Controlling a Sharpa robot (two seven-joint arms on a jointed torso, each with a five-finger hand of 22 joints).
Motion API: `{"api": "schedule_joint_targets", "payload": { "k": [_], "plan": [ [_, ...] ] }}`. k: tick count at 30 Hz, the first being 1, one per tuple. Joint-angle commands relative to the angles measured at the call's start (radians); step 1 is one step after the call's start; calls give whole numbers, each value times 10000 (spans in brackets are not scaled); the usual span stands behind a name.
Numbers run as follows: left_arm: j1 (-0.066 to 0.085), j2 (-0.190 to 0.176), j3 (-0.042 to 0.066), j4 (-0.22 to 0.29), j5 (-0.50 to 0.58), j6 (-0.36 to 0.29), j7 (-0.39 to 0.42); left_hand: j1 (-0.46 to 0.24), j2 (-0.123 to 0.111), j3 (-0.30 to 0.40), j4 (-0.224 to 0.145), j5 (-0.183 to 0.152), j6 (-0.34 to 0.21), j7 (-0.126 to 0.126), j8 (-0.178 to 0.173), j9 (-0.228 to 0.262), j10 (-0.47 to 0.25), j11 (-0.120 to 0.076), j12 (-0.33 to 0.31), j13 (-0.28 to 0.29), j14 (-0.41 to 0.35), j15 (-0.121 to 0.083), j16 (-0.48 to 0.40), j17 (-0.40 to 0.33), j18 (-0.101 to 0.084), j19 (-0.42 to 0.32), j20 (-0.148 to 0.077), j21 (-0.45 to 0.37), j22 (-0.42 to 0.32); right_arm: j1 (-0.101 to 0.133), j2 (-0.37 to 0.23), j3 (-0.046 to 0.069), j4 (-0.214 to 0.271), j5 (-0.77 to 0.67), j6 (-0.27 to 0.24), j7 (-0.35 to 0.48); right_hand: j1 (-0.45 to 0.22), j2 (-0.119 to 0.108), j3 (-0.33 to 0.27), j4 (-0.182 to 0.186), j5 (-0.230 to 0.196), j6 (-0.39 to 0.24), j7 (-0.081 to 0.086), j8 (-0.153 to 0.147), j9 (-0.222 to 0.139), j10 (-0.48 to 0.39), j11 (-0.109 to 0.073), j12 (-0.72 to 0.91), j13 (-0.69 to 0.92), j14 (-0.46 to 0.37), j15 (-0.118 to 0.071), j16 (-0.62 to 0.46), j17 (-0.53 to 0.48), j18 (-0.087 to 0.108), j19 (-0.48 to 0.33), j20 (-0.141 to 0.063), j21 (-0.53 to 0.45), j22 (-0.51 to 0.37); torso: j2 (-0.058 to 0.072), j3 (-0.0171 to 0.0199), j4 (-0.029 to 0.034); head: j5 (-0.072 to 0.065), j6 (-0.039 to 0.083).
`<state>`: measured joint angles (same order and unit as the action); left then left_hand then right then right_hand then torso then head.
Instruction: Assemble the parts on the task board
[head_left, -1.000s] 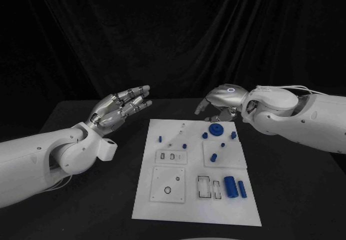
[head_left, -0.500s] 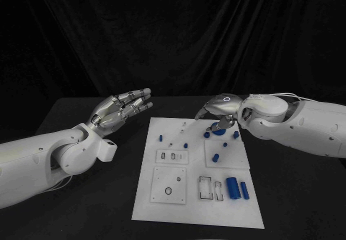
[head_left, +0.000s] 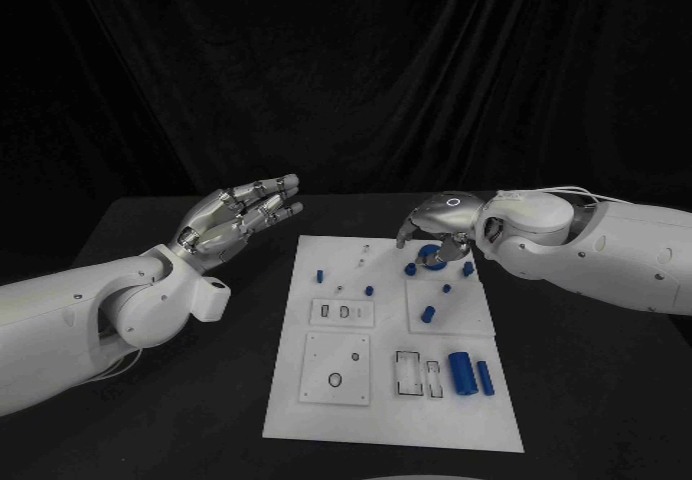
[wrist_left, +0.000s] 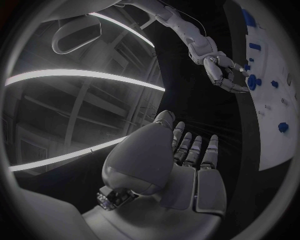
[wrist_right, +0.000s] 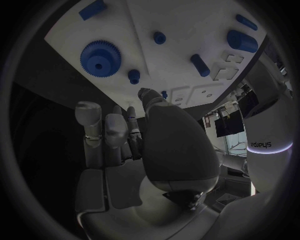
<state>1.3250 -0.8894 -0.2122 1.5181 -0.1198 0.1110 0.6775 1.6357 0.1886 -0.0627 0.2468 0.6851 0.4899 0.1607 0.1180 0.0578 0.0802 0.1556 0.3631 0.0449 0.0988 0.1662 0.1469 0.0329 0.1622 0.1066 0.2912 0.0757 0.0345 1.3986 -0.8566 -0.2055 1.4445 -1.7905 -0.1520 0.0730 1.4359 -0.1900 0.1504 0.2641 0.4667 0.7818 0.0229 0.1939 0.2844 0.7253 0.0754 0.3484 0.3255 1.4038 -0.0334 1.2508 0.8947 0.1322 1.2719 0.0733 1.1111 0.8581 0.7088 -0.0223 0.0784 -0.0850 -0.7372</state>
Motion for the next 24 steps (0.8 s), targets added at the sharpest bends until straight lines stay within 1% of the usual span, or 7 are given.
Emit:
{"api": "schedule_joint_targets", "payload": {
  "k": [1, 3, 8, 11, 14, 16, 24],
  "plan": [
    [24, 41, 11, -9, 17, 223, 1289, 98, 11, 55, 23, 38, 57, -22, 33, 14, 45, 41, 41, 3, 58, 23, 62, 6, -1, 76, 26, 49, 9, -82, -37, 2, -26, -111, 167, 57, 2, 70, 82, -32, 279, 4, -74, 138, 197, -63, 7, 243, 181, -46, -9, -17, 9, 144, -43, -21, -39, 38, -80, -23, 3, 14, -18],
    [23, 57, 10, -31, 17, 240, 1287, 112, 16, 82, 13, 40, 61, -24, 37, 13, 44, 40, 35, 2, 52, 23, 57, 5, -6, 74, 25, 47, 8, -106, -39, 2, -42, -111, 149, 70, -23, 65, 80, -36, 235, -7, -70, 170, 244, -78, 5, 298, 222, -47, -13, -19, 7, 144, -42, -21, -45, 42, -95, -30, 11, 15, -37],
    [22, 97, 10, -97, 17, 276, 1272, 136, 32, 140, -1, 46, 66, -25, 41, 11, 37, 41, 22, -1, 38, 23, 50, 1, -16, 70, 25, 42, 4, -180, -31, 2, -83, -111, 110, 95, -145, 72, 63, -66, -278, -226, -118, 327, 558, -222, -4, 685, 520, -64, -13, -57, -30, 151, -50, -23, -119, 47, -142, -47, -8, 50, -74],
    [21, 115, 10, -125, 17, 287, 1271, 145, 38, 163, -6, 48, 64, -24, 41, 9, 35, 41, 18, -2, 38, 24, 54, 1, -20, 69, 25, 41, 3, -231, -9, 2, -122, -111, 80, 87, -148, 85, 69, -84, -370, -256, -108, 365, 625, -242, -8, 773, 585, -76, -11, -76, -58, 158, -66, -23, -155, 22, -154, -48, 2, 35, -85],
    [20, 139, 10, -156, 17, 299, 1260, 155, 45, 189, -12, 47, 62, -24, 41, 8, 33, 41, 13, -2, 34, 24, 55, 1, -24, 71, 24, 42, 2, -308, 42, 2, -218, -111, 40, 91, -114, 124, 122, -160, -262, -256, -67, 475, 771, -234, -16, 1000, 742, -90, -17, -96, -77, 159, -67, -26, -184, 38, -184, -49, 1, 34, -108],
    [19, 154, 10, -173, 17, 311, 1247, 155, 45, 189, -12, 47, 62, -24, 41, 8, 33, 41, 13, -2, 34, 24, 55, 1, -24, 71, 24, 42, 2, -351, 81, 2, -285, -111, 6, 101, -38, 150, 216, -283, 6, -261, -83, 578, 910, -257, -22, 1196, 884, -107, -23, -121, -106, 164, -75, -35, -221, 36, -197, -41, -2, 51, -119],
    [15, 223, 9, -238, 17, 391, 1142, 187, 63, 286, -32, 49, 37, -19, 36, 0, 14, 41, -17, -7, 12, 22, 46, -3, -42, 56, 23, 28, -6, -581, 278, 3, -582, -111, -301, 249, -36, 182, 328, -399, 78, -380, -139, 643, 1054, -227, -38, 1462, 1062, -109, -34, -128, -101, 162, -66, -41, -239, 78, -242, -53, 1, 79, -179]
  ]
}}
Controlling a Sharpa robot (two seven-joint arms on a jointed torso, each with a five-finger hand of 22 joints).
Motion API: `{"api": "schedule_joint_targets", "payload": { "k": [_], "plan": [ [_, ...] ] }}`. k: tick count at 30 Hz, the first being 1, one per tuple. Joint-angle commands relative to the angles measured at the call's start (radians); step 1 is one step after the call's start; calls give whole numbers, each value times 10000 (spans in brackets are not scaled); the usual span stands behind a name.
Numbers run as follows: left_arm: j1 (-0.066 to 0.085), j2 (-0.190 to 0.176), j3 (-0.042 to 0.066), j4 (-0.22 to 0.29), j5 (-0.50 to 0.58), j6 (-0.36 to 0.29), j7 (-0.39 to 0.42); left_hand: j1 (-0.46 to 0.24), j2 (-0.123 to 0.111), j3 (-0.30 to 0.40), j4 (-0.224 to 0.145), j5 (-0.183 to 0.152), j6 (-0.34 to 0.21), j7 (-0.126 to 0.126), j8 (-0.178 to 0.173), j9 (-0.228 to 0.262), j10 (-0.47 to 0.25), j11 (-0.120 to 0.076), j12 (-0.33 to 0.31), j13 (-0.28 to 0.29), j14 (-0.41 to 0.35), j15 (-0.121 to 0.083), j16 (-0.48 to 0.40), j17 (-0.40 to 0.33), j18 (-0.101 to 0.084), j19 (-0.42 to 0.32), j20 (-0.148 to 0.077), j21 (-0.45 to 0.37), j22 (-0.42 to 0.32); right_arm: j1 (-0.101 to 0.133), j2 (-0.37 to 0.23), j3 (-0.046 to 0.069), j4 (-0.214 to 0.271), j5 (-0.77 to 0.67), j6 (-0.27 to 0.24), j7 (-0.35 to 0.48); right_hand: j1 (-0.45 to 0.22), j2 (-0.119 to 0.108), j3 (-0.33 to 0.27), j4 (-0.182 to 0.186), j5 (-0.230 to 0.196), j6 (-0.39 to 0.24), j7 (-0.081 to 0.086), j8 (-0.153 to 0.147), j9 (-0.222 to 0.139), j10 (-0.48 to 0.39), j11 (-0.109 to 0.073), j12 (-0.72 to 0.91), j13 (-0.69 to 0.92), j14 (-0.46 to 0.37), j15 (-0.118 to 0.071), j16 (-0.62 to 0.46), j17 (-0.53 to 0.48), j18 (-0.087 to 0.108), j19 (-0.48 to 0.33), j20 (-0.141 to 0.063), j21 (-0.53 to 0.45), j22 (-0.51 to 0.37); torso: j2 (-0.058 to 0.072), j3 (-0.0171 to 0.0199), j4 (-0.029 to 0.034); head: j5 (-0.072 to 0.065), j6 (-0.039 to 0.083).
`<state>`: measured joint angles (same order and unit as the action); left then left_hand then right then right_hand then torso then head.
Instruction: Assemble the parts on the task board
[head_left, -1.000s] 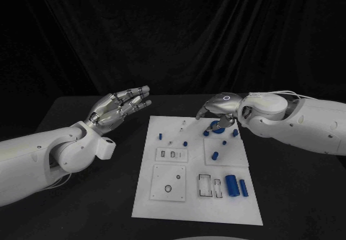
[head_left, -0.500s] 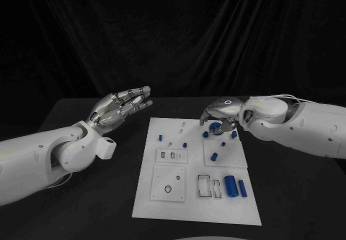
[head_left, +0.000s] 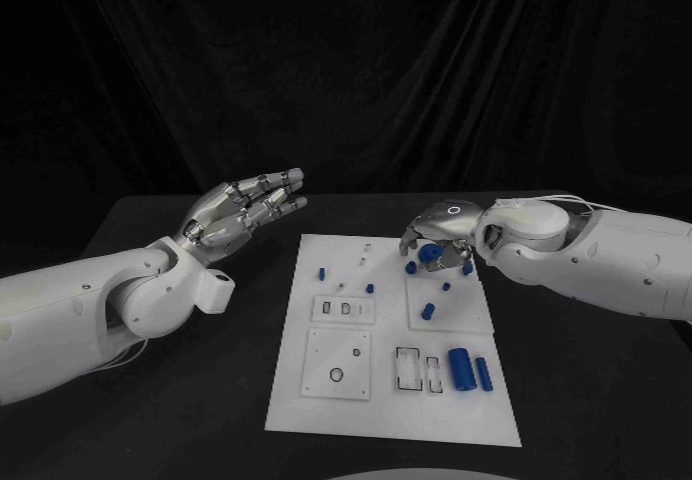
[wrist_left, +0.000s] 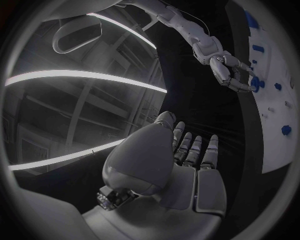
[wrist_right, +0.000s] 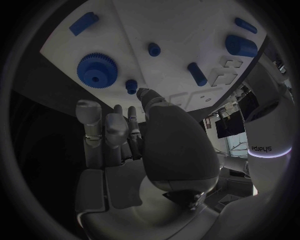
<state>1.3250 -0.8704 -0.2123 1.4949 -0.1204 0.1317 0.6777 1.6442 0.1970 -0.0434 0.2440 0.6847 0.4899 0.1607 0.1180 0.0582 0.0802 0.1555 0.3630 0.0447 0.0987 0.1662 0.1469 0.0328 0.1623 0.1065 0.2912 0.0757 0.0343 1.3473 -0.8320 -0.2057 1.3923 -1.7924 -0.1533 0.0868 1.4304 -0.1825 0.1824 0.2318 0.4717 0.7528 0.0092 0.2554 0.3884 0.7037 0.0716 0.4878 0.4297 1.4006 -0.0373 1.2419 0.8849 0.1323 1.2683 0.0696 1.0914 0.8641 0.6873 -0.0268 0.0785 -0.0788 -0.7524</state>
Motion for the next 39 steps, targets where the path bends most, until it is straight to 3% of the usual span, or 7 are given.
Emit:
{"api": "schedule_joint_targets", "payload": {
  "k": [1, 9, 24, 39],
  "plan": [
    [14, 40, 10, -16, 23, 198, 1123, 103, -22, 93, -3, 53, 37, -20, 36, -3, 14, 41, -17, -4, 13, 23, 46, -2, -42, 56, 23, 29, -4, -95, 55, 5, -95, -92, -316, 119, 13, 106, 12, -80, 14, -92, -7, 36, 24, -8, -2, 87, 32, -79, 4, -45, -12, 162, -31, -5, -46, 18, -33, -8, -2, 26, -38],
    [11, 75, 10, -61, 23, 261, 1041, 105, -21, 100, -4, 52, 33, -19, 35, -4, 11, 41, -25, -5, 8, 22, 41, -3, -44, 54, 23, 27, -5, -244, 173, 5, -303, -92, -477, 179, 15, 137, 78, -131, 3, -82, 19, 84, 85, -24, 3, 184, 98, -99, 4, -74, -53, 161, -37, -7, -64, 27, -53, 0, 4, 30, -81],
    [0, 131, 9, -119, 22, 378, 872, 120, -16, 175, -13, 52, 6, -14, 28, -10, -12, 30, -55, -9, -16, 17, 29, -7, -60, 36, 22, 13, -14, -404, 347, 5, -534, -92, -433, 164, 47, 135, 744, -482, 901, 280, 60, 366, 378, -49, 5, 450, 231, -129, -9, -114, -75, 156, -38, -23, -91, 165, -89, -20, 15, 24, -175],
    [-6, 146, 8, -139, 22, 438, 787, 126, -13, 206, -16, 54, 5, -13, 29, -11, -18, 27, -56, -9, -21, 16, 31, -7, -66, 32, 21, 9, -16, -527, 528, 5, -824, -92, -264, 195, 14, 139, 946, -554, 1037, 339, 93, 383, 415, 28, 27, 475, 219, -178, 4, -180, -178, 153, -59, -13, -103, 194, -127, -23, 26, 33, -313]
  ]
}}
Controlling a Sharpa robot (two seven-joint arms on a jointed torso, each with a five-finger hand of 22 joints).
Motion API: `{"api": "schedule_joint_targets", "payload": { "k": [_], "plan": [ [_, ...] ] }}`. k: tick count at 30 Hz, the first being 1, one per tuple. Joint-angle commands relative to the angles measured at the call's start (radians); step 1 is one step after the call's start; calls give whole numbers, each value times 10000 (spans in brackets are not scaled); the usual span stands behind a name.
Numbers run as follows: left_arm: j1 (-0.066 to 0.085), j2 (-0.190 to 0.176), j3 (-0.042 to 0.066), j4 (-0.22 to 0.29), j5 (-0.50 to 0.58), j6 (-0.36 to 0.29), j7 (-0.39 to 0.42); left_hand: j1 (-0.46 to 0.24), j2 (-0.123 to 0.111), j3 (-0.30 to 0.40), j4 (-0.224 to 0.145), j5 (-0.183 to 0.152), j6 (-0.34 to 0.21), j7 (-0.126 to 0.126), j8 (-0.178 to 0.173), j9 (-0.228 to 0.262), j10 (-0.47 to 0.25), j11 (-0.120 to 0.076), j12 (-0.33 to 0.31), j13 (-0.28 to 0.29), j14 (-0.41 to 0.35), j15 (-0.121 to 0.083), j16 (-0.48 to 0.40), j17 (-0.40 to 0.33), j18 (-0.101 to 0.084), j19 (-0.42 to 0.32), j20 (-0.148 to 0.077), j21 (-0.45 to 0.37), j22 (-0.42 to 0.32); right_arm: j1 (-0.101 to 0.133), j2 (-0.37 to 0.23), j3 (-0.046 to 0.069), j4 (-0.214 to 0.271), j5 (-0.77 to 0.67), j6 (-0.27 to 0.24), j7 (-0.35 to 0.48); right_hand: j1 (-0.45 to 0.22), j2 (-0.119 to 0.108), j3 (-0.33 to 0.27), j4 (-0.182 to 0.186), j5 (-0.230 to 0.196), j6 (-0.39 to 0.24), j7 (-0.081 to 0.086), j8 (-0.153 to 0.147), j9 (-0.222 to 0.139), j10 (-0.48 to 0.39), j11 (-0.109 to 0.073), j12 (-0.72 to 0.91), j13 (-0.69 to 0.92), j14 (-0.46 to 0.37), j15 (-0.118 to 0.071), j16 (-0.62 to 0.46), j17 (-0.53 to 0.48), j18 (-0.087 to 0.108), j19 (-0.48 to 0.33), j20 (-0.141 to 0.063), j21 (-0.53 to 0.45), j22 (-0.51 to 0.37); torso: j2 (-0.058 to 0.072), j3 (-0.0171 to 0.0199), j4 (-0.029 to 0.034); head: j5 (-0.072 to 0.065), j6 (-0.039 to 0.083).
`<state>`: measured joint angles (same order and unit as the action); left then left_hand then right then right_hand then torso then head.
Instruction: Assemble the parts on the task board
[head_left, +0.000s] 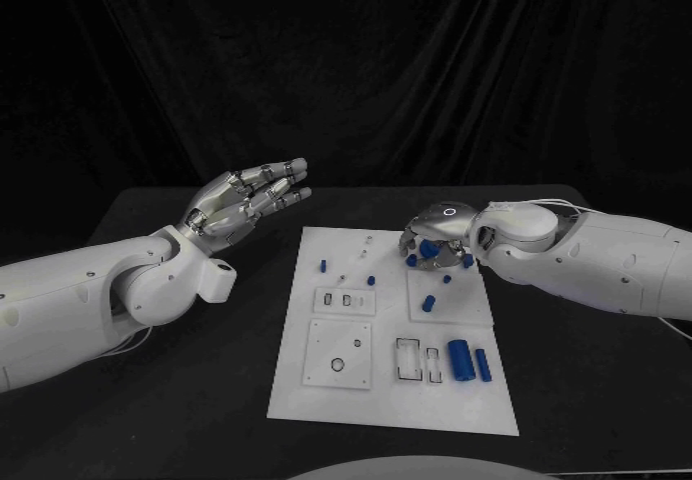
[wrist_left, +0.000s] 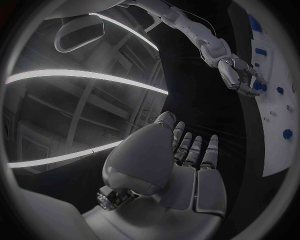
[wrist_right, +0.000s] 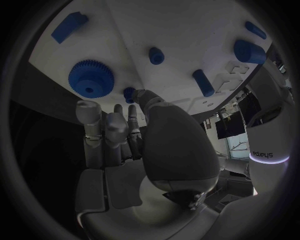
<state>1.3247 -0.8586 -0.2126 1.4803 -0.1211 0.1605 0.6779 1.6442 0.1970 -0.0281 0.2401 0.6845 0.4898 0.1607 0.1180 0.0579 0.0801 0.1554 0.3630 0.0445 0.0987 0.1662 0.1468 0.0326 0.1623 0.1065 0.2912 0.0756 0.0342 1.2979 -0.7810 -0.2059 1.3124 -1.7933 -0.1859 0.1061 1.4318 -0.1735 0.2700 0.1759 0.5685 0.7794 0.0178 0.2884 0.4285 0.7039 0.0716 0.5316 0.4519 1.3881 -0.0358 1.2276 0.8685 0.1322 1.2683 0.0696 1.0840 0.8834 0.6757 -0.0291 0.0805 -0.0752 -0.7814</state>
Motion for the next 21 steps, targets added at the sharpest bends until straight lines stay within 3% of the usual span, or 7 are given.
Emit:
{"api": "schedule_joint_targets", "payload": {
  "k": [1, 21],
  "plan": [
    [-4, 30, 11, 6, 29, 154, 782, 126, -13, 53, 23, 56, 6, -13, 29, -9, -16, 28, -56, -6, -21, 16, 31, -5, -66, 32, 21, 10, -14, -36, 24, 8, -32, -83, 66, 4, -3, 47, 74, 3, 67, 74, 8, 52, 14, 31, 28, 39, -3, -62, -10, -51, -43, 155, -64, -13, -36, -8, -14, 1, 6, -3, -27],
    [-10, 41, 11, 2, 29, 96, 766, 111, -75, 257, 26, 48, 12, -3, 41, -9, -62, 11, -102, -8, -180, -105, -99, -34, -106, -17, 12, -30, -36, -75, 179, 8, -261, -83, 206, 224, -165, 109, 717, -371, 57, 774, 243, 432, 378, 818, -102, 124, -136, -173, -67, -105, -53, 96, -80, -44, 151, 454, -38, -4, 1, -9, -82]
  ]
}}
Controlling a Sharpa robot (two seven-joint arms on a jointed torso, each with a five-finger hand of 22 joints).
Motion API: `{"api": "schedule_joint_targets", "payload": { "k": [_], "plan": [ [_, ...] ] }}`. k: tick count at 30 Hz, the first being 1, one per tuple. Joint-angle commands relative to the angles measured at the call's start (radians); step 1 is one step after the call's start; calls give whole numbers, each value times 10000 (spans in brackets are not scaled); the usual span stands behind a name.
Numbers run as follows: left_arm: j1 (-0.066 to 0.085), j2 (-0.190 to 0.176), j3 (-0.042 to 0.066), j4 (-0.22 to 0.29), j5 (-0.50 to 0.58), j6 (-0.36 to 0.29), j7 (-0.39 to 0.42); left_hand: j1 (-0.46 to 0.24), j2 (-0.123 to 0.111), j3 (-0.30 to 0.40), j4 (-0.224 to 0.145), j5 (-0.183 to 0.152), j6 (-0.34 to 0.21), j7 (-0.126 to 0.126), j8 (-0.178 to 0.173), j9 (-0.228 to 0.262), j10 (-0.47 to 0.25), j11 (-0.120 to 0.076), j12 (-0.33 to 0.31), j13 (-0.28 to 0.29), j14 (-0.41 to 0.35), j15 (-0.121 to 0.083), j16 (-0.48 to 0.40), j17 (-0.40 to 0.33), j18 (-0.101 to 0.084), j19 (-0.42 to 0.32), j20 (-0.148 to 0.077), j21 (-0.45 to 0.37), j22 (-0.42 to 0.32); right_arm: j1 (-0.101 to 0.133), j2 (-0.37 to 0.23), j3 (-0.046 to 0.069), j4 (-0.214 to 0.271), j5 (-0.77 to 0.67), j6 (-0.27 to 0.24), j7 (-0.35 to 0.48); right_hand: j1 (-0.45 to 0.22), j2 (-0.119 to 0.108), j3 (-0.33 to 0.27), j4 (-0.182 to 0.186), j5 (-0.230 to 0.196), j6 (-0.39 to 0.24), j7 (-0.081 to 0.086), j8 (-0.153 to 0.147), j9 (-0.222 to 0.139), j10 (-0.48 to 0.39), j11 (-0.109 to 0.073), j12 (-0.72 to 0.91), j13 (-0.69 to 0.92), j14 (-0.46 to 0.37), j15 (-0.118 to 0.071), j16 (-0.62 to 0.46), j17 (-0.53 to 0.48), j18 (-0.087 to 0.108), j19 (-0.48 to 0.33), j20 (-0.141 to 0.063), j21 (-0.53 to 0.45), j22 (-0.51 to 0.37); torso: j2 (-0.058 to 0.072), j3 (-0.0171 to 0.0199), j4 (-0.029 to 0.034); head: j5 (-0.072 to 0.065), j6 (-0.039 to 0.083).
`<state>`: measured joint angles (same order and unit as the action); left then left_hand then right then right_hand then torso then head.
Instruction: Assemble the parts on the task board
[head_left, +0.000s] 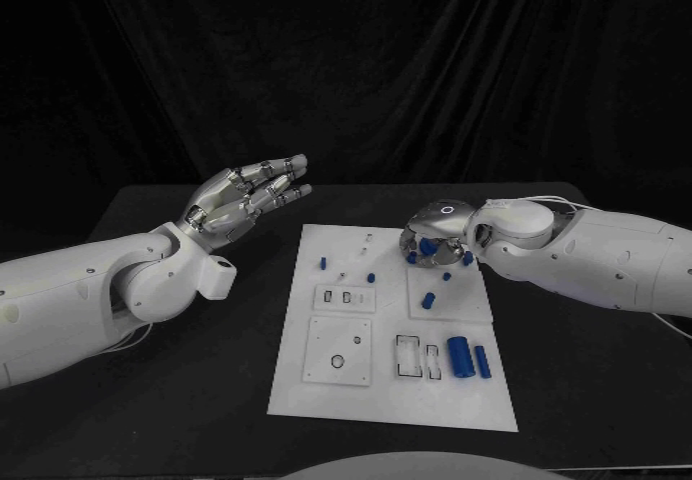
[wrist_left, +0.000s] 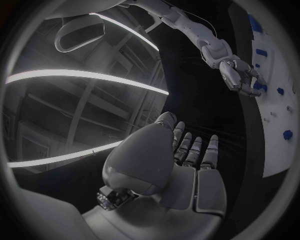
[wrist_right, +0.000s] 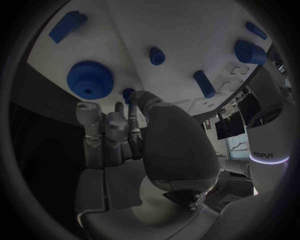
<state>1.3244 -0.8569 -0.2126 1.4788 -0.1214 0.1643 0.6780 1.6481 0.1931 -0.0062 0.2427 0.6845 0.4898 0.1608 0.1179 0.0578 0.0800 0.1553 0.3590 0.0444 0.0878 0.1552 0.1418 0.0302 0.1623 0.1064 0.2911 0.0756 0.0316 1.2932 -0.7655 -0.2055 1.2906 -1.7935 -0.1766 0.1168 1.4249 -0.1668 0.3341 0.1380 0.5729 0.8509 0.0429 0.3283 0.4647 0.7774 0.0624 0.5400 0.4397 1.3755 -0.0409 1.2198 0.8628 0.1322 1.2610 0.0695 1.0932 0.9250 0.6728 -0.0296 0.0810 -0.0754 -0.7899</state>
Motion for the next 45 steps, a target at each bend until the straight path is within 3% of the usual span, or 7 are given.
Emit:
{"api": "schedule_joint_targets", "payload": {
  "k": [1, 17, 24, 35, 45],
  "plan": [
    [-7, 25, 11, 18, 31, 57, 762, 72, -35, 38, -1, 48, 12, -4, 41, -8, -62, 12, -61, -7, -72, 4, -49, -11, -106, -17, 12, -30, -11, -31, 32, 3, -57, -81, 122, 128, -97, 41, 95, -10, 7, 56, -5, 33, 25, 120, -13, 40, -21, -52, -19, -34, -7, 95, -9, -45, 62, 48, -13, 5, -4, -9, 0],
    [-14, 19, 10, 6, 31, 60, 718, 65, -47, 64, 3, 48, 41, -5, 51, -5, -65, 7, -58, -6, -84, -9, -51, -11, -110, -17, 11, -31, -12, -54, 99, 4, -194, -83, 134, 452, -88, 109, 422, -387, -223, 179, 115, 132, 271, 962, -173, -42, -196, -150, -111, -180, -148, 33, 21, -120, 274, 485, -19, 0, 3, -21, -12],
    [-21, 38, 10, -14, 31, 83, 704, 63, -46, 76, 5, 50, 29, -5, 50, -6, -65, 5, -58, -6, -87, -10, -51, -10, -112, -14, 11, -29, -11, -55, 81, 4, -206, 282, -124, 603, -74, 154, 507, -534, -240, 340, 230, 224, 396, 1349, -256, -155, -297, -132, -170, -201, -129, 17, 34, -172, 340, 633, -32, -7, -6, 6, -25],
    [-25, 5, 10, -16, 31, 79, 677, 63, -46, 76, 5, 50, 29, -5, 50, -6, -65, 5, -58, -6, -87, -10, -51, -10, -112, -14, 11, -29, -11, -45, -102, 4, 75, 417, -825, 699, -56, 153, 526, -632, -285, 489, 267, 292, 472, 1536, -251, -225, -347, -134, -175, -250, -174, 4, 43, -187, 375, 717, -42, 5, -5, 48, -38],
    [-25, 24, 10, -46, 31, 33, 598, 63, -44, 95, 5, 53, 35, -5, 53, -5, -67, 3, -57, -6, -83, -9, -38, -7, -113, -9, 12, -26, -10, 330, -27, 4, 226, 426, -954, 570, -60, 141, 543, -658, -325, 441, 286, 237, 463, 1584, -245, -276, -374, -204, -170, -379, -348, -9, 43, -186, 395, 775, -39, 1, -3, 69, -51]
  ]
}}
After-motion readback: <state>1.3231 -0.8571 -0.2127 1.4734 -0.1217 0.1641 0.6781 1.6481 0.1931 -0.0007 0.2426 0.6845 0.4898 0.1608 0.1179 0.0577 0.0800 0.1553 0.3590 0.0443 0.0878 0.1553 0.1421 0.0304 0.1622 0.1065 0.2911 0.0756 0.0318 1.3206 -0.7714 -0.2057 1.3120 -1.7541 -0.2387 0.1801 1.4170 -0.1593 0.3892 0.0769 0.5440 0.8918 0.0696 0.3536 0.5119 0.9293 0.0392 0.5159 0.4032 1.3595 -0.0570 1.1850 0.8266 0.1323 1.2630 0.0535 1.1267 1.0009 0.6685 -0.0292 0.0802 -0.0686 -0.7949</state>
